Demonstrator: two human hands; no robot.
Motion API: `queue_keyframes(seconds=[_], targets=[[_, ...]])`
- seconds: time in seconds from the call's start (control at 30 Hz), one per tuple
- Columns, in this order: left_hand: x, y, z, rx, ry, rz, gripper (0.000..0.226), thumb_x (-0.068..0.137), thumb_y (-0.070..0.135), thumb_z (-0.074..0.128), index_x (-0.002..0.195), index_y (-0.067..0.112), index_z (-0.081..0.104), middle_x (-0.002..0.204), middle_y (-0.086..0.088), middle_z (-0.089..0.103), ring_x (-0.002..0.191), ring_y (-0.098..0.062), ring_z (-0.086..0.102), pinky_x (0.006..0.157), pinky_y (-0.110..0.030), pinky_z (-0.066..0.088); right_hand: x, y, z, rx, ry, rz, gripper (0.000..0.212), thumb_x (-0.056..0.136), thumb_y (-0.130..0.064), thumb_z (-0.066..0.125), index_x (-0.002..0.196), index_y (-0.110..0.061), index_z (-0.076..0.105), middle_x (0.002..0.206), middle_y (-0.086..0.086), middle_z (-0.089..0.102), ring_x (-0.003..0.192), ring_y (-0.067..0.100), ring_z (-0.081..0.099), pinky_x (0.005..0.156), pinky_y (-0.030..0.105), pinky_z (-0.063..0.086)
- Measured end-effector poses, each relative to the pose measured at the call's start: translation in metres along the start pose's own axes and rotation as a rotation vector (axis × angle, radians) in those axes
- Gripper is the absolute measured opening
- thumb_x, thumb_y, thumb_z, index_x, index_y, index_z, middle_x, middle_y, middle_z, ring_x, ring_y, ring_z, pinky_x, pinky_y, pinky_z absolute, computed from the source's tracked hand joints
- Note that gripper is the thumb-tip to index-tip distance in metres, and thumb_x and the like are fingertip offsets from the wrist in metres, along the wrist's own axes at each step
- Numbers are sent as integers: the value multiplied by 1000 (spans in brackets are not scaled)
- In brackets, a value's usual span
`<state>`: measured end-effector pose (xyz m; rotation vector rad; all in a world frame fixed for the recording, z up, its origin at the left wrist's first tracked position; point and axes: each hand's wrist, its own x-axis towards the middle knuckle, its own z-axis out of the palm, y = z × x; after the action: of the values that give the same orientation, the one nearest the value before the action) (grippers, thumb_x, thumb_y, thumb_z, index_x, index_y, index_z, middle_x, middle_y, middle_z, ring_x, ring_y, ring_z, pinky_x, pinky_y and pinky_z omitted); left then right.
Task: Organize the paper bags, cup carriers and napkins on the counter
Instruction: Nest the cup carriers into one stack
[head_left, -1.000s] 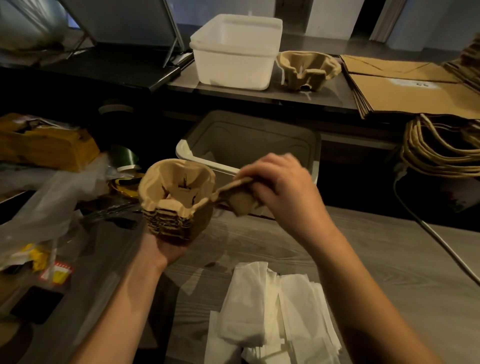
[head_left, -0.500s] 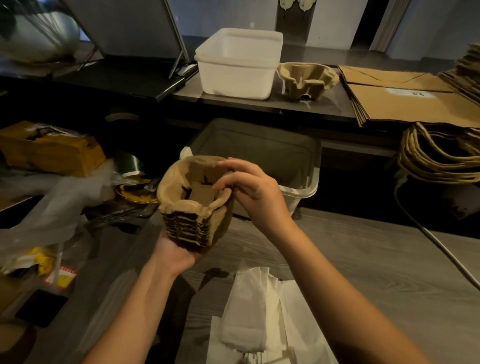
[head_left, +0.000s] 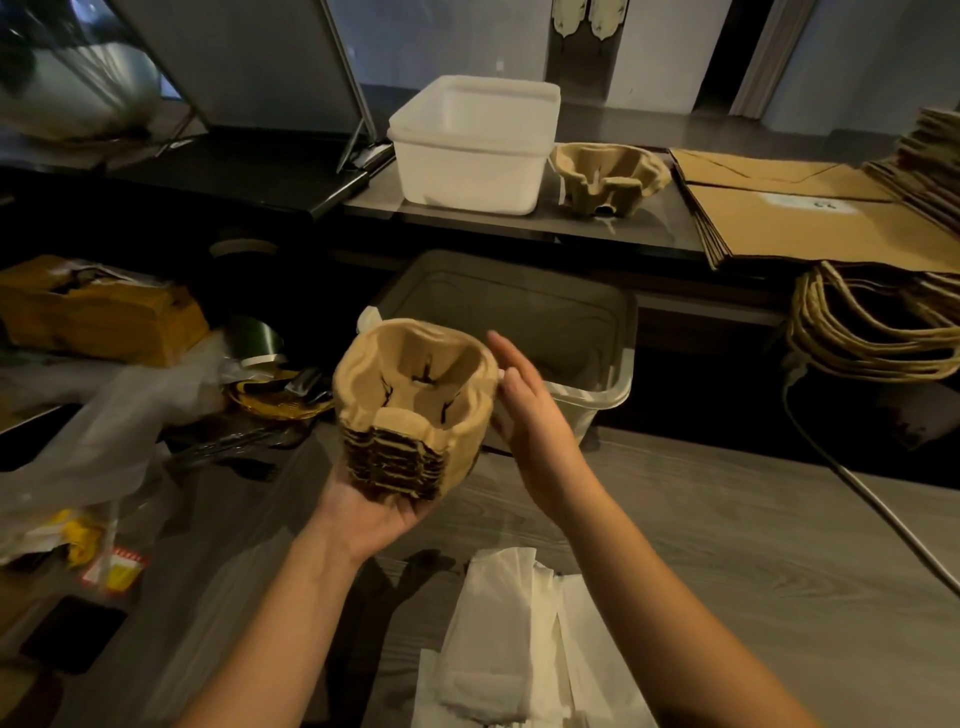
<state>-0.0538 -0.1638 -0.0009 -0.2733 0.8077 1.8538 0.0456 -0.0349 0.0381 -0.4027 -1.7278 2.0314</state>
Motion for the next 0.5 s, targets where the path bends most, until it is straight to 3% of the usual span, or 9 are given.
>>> queue_keyframes(seconds=[0.07, 0.13, 0.23, 0.33, 0.4, 0.5], targets=[[-3, -2, 12, 13, -25, 14, 54, 90, 55, 35, 108, 11, 61, 98, -21, 69, 94, -33, 62, 67, -42, 57, -7, 4, 5, 132, -34, 120, 66, 74, -61, 51, 135, -38, 41, 134, -2, 53, 120, 17, 53, 89, 32, 51], [-5, -3, 21, 30, -42, 34, 53, 92, 53, 33, 110, 12, 61, 98, -22, 69, 98, -35, 60, 71, -46, 55, -12, -1, 7, 228, -19, 190, 76, 75, -63, 48, 141, -26, 39, 135, 7, 53, 120, 25, 53, 79, 31, 54], [-11, -2, 34, 228, -28, 126, 43, 97, 42, 29, 120, 16, 55, 113, -21, 62, 104, -40, 57, 76, -56, 52, -13, -16, 5, 332, 83, 204, 67, 81, -59, 45, 134, -18, 50, 126, 10, 60, 111, 24, 58, 77, 33, 53], [-17, -2, 49, 538, 5, 322, 37, 98, 33, 35, 132, 22, 48, 124, -14, 57, 107, -32, 58, 82, -48, 52, -15, -27, -1, 443, 184, 215, 42, 88, -45, 41, 103, -15, 67, 94, 6, 69, 88, 20, 61, 70, 31, 46], [-18, -1, 55, 749, 3, 465, 41, 96, 36, 39, 137, 33, 41, 127, -4, 55, 110, -25, 56, 87, -44, 50, -16, -35, -5, 483, 248, 247, 36, 91, -40, 41, 88, -18, 69, 79, 3, 68, 78, 19, 59, 66, 31, 42], [-24, 2, 65, 774, 26, 456, 36, 98, 37, 40, 132, 29, 49, 125, -6, 59, 110, -25, 58, 93, -45, 47, -19, -50, -13, 398, 239, 247, 29, 92, -34, 43, 85, -17, 66, 69, 2, 65, 68, 19, 57, 58, 31, 41]])
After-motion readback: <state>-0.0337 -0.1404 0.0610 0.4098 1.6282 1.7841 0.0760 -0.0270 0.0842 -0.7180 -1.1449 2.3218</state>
